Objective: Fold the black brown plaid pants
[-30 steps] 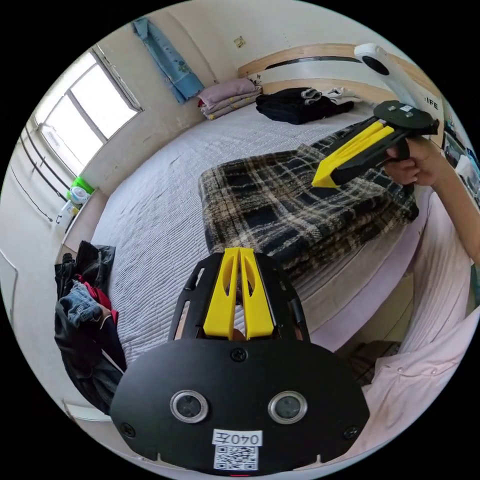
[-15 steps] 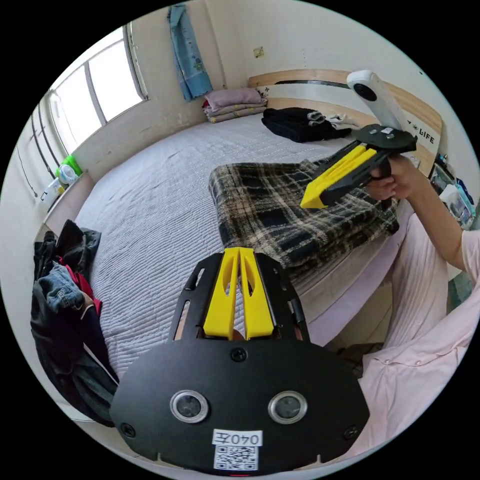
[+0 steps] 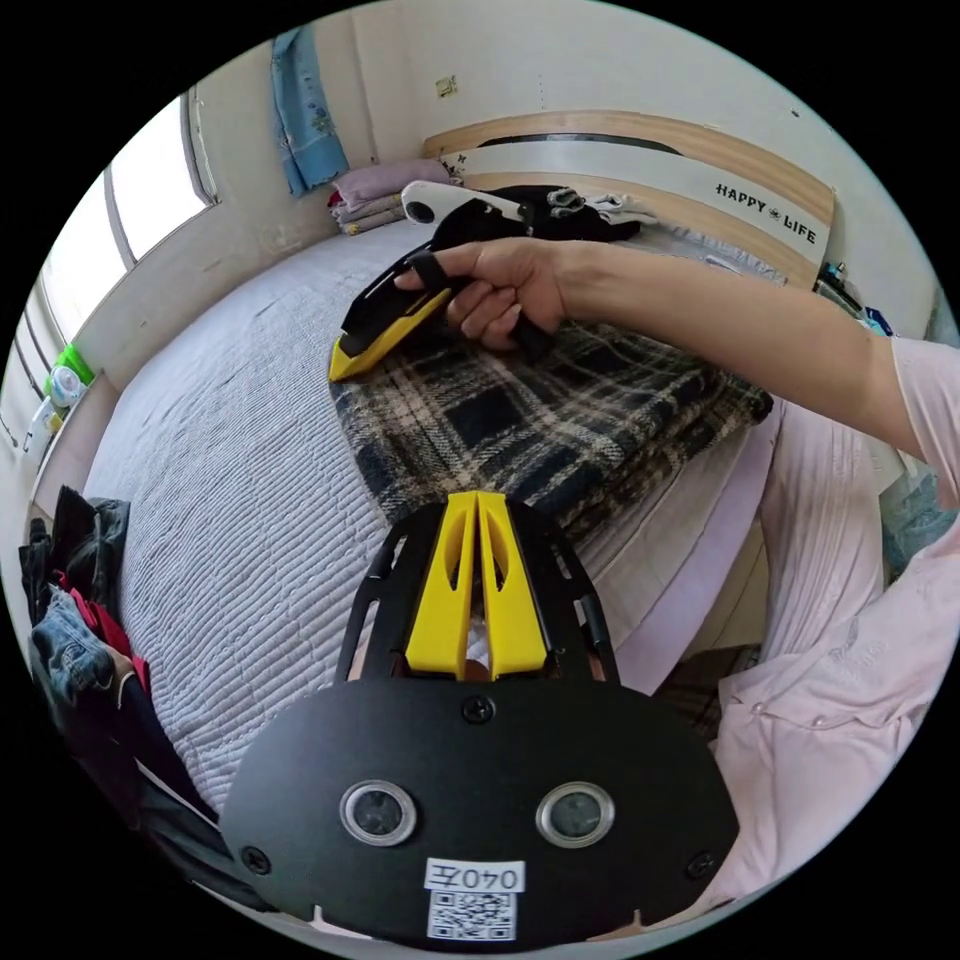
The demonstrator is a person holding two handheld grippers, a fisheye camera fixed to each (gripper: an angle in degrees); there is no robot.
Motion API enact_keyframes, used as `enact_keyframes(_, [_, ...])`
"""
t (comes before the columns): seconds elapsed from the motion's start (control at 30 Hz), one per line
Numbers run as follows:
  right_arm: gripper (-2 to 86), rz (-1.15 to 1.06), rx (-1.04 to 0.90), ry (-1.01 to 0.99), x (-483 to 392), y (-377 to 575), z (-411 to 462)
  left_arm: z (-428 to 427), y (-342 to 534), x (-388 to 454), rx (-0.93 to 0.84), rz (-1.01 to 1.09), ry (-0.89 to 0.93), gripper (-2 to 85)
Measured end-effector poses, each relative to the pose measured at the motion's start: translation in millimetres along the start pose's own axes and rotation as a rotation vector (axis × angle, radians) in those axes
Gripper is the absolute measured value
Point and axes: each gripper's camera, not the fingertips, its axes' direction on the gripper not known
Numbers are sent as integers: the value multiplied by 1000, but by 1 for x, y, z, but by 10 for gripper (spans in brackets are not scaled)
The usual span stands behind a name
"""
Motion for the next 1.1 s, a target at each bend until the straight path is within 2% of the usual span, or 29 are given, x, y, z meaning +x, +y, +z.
enact_keyframes(0.2, [-10, 114, -19, 127, 18, -23, 21, -1, -2, 5, -15, 27, -46, -9])
enact_keyframes(0.27, [-10, 204, -40, 299, 19, -32, 31, -1, -2, 9, -14, 38, -67, -9])
enact_keyframes(0.33, [-10, 206, -45, 337, 9, -37, 37, -5, 2, 5, 7, 14, -57, -9])
enact_keyframes(0.4, [-10, 154, 25, 415, -17, -34, 27, -19, 12, -5, 70, -23, -29, -9])
enact_keyframes(0.5, [-9, -37, 122, 327, -82, 0, -6, -57, 25, -4, 150, -12, -59, -9])
enact_keyframes(0.57, [-9, -141, 74, 338, -127, 46, -15, -73, 27, -2, 202, -11, -42, -9])
enact_keyframes(0.67, [-9, -176, -7, 366, -158, 106, -4, -72, 17, 7, 222, 28, 21, -9])
enact_keyframes(0.73, [-9, -160, -44, 408, -164, 134, 9, -60, 10, 14, 186, 50, 4, -9])
enact_keyframes(0.87, [-10, -143, -195, 624, -150, 168, 58, -24, 6, 9, 35, 21, 44, -9])
enact_keyframes(0.93, [-10, -145, -173, 615, -153, 168, 64, -25, 1, 6, 13, 23, 36, -9])
enact_keyframes(1.03, [-9, -146, -249, 627, -170, 150, 72, -50, 1, 7, 50, 40, -42, -9])
enact_keyframes(1.1, [-9, -198, -209, 678, -194, 141, 69, -85, 17, -8, 145, -61, -161, -9])
